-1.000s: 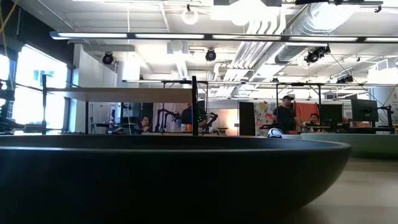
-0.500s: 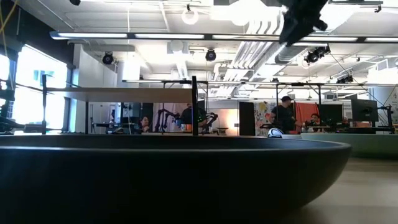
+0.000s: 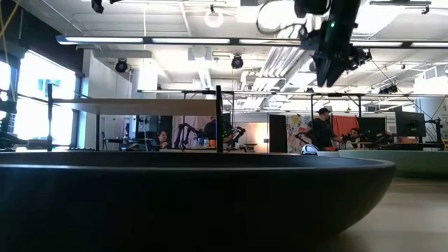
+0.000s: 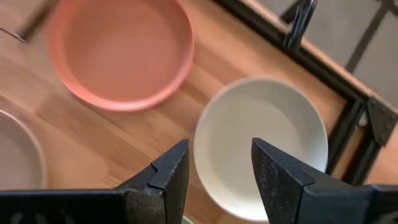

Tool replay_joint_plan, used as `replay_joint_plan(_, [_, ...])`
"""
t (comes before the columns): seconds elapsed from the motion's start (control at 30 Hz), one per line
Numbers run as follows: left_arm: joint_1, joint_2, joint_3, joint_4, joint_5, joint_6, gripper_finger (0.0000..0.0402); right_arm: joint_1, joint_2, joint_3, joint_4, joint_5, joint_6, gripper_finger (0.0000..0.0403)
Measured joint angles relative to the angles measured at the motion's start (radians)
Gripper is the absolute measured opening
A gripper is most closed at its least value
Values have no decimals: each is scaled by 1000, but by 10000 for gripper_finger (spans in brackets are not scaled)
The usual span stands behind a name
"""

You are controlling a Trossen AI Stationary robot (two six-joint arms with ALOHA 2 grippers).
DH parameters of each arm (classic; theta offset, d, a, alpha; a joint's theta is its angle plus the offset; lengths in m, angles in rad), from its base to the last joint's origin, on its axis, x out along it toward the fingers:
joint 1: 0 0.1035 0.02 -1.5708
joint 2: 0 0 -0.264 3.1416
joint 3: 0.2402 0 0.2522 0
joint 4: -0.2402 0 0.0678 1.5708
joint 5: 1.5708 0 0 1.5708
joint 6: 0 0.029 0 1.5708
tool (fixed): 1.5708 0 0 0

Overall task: Place and stack plates onto a shelf
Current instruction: Put the white plate on the shelf

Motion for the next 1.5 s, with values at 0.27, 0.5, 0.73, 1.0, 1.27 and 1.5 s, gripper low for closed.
replay_joint_plan(0.27, [0, 20, 0, -20, 3, -11, 60, 0, 89, -89, 36, -17, 29, 154])
replay_joint_plan(0.5, [0, 19, 0, -19, 23, -12, 60, 0, 107, -217, 156, -47, 34, 154])
replay_joint_plan(0.73, [0, 19, 0, -19, 22, -11, 60, 0, 107, -329, 271, -47, -22, 154])
replay_joint_plan(1.0, [0, 19, 0, -19, 22, -11, 60, 0, 107, -432, 403, -85, -63, 154])
replay_joint_plan(1.27, [0, 19, 0, -19, 22, -12, 60, 0, 107, -507, 494, -87, -157, 154])
replay_joint_plan(1.5, [0, 19, 0, -18, 22, -12, 60, 0, 107, -510, 530, -73, -218, 154])
